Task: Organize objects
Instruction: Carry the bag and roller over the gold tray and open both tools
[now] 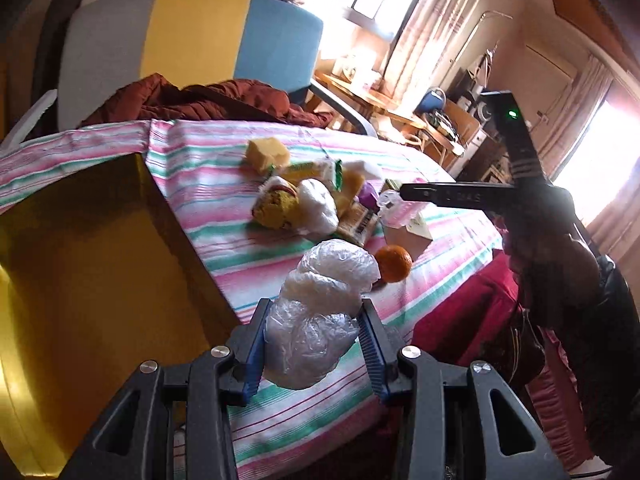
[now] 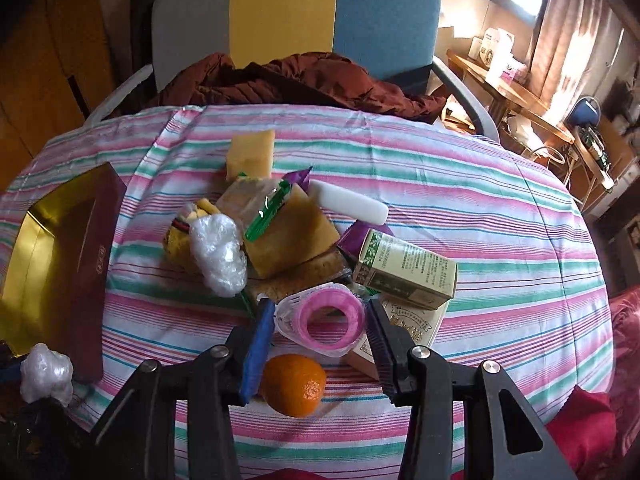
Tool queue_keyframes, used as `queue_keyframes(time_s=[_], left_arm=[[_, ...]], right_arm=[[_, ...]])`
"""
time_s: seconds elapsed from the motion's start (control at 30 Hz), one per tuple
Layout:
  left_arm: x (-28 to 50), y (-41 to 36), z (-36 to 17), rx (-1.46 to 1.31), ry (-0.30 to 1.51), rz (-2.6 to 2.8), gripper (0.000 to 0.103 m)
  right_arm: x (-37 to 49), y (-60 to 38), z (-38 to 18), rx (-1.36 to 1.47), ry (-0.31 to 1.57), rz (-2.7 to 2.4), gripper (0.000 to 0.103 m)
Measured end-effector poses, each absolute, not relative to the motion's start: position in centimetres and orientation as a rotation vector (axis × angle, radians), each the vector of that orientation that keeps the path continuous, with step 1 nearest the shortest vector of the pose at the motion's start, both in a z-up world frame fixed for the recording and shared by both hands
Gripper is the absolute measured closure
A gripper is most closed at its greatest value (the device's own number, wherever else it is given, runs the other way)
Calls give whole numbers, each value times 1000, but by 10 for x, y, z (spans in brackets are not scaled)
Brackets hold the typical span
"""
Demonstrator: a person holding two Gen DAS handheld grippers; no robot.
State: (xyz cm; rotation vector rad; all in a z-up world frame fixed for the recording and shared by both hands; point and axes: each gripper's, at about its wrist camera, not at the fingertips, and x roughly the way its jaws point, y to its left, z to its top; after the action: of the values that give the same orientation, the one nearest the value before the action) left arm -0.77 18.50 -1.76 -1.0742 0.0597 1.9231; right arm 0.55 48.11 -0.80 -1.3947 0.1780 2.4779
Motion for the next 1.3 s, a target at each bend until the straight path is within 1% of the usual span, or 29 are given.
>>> queue_keyframes(time_s=[0.13,0.27,0.4,0.53,0.63,0.67,0.73,0.8,0.9,0.97,1.03,1.1,1.13,1.17,1.23,1.3], left_arm=[[-20,149,-10,-1079,9,2014,61],[-32,103,-12,-1109,-29,2141,60],[-43,53,-23,-1166,-44,2276,60],[-48,8,-38,-1237,-66,2365,59],[-46,-9,-48,-1272,-65,2384,58],[-45,-11,-51,-1283,-62,2390,56],[-39,-18,-55,-1310,-67,2400,49],[-38,-22,-56,-1318,-97,2403,45],[-36,-29,-53,-1308,-131,2416,45],[-36,-31,-49,-1291,-144,2434,45],[-40,-32,-43,-1269,-172,2449,45],[-42,-33,-36,-1246,-192,2465,45],[-44,-32,-32,-1237,-194,2471,45],[-45,-31,-30,-1228,-191,2476,45],[-46,-26,-23,-1200,-174,2487,45],[-46,-19,-16,-1175,-156,2487,45]], right_arm=[[9,454,16,-1337,183,2593,56],[4,406,33,-1315,198,2756,56],[-9,347,33,-1360,219,2918,56],[-24,294,17,-1497,234,3019,56],[-31,260,-1,-1638,246,3045,56],[-33,250,-8,-1680,264,3042,56],[-36,234,-21,-1732,290,3040,56],[-41,222,-36,-1795,382,3031,54],[-42,210,-50,-1856,419,3023,54],[-41,206,-54,-1887,436,3013,43],[-37,206,-55,-1900,411,3011,40],[-33,206,-55,-1893,380,2999,31],[-32,207,-53,-1878,359,2992,22],[-28,209,-52,-1860,338,2988,18],[-23,212,-48,-1813,293,2989,17],[-18,217,-42,-1741,246,2999,10]])
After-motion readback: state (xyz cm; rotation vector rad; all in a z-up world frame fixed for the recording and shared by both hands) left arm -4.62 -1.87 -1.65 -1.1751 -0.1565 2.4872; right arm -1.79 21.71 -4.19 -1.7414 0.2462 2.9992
